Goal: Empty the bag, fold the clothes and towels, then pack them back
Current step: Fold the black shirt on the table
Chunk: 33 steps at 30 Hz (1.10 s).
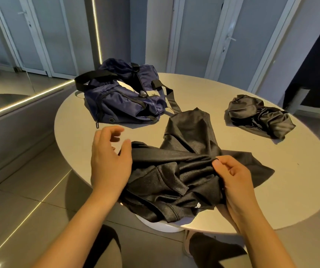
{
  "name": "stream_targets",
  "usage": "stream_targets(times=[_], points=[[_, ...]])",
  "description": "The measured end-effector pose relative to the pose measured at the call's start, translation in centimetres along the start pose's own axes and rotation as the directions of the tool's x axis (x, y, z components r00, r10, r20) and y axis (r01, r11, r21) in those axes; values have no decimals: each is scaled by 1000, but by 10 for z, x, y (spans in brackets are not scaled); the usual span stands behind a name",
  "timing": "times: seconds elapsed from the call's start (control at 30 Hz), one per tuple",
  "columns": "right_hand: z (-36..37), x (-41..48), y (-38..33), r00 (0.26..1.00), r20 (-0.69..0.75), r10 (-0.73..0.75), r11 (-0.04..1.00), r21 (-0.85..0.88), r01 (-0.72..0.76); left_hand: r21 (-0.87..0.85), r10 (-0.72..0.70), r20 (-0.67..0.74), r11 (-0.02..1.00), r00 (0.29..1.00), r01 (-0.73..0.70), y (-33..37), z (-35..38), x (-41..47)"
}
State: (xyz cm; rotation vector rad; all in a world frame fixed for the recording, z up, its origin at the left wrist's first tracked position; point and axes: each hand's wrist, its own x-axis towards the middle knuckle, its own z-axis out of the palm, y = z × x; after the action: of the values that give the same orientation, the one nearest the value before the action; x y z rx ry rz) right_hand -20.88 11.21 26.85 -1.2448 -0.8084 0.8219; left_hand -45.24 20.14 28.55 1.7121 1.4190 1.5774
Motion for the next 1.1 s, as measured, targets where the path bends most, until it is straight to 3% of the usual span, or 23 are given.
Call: stream_targets(times=[0.07, 0.13, 0.17, 0.23, 0.33, 0.4, 0.5, 0.63, 0.73, 0.83, 0.9, 0.97, 1.03, 1.1], points=[[-1, 0, 0, 1000, -15, 2, 1000, -17, -3, -44, 137, 159, 990, 978, -132, 25, 0, -18], [-1, -1, 0, 1000, -5, 18, 1000, -6, -18, 71, 144, 435, 979, 889, -193, 37, 8, -33], [-1, -1, -1, 1000, -4, 24, 1000, -3, -24, 140, 144, 504, 960, 852, -244, 37, 13, -38], [0, -2, -1, 999, -14, 30, 1000, -5, -30, 125, 135, 491, 967, 861, -223, 36, 18, -39], [-3, -2, 0, 1000, -10, 12, 1000, 10, -12, -109, 28, 384, 994, 923, 16, 34, 13, -31], [-4, -3, 0, 1000, -12, -1, 1000, 16, 2, -294, -52, 340, 942, 939, 159, 32, 8, -22], [-3, -2, 1, 1000, -2, -15, 1000, 5, 15, -524, -206, 289, 783, 935, 335, 23, 3, -13], [-3, -2, 4, 999, 19, -47, 998, -47, 48, -586, -287, 336, 682, 897, 438, 13, 7, -20], [-4, -1, 3, 994, 2, -113, 986, -121, 113, -540, -227, 389, 729, 893, 421, 7, 5, -29], [0, 4, -12, 939, 82, -335, 874, -346, 342, -496, -163, 396, 790, 903, 360, 4, 3, -33], [9, 5, -27, 871, 249, -424, 766, -413, 492, -514, -159, 393, 778, 905, 361, 3, 3, -33], [20, 7, -36, 827, 422, -373, 645, -522, 558, -532, -164, 400, 760, 902, 374, 2, 3, -33], [27, 10, -33, 818, 499, -287, 507, -645, 572, -545, -178, 400, 743, 899, 389, 1, 3, -32], [29, 8, -29, 835, 464, -294, 524, -652, 547, -553, -208, 394, 725, 895, 412, 2, 4, -33]])
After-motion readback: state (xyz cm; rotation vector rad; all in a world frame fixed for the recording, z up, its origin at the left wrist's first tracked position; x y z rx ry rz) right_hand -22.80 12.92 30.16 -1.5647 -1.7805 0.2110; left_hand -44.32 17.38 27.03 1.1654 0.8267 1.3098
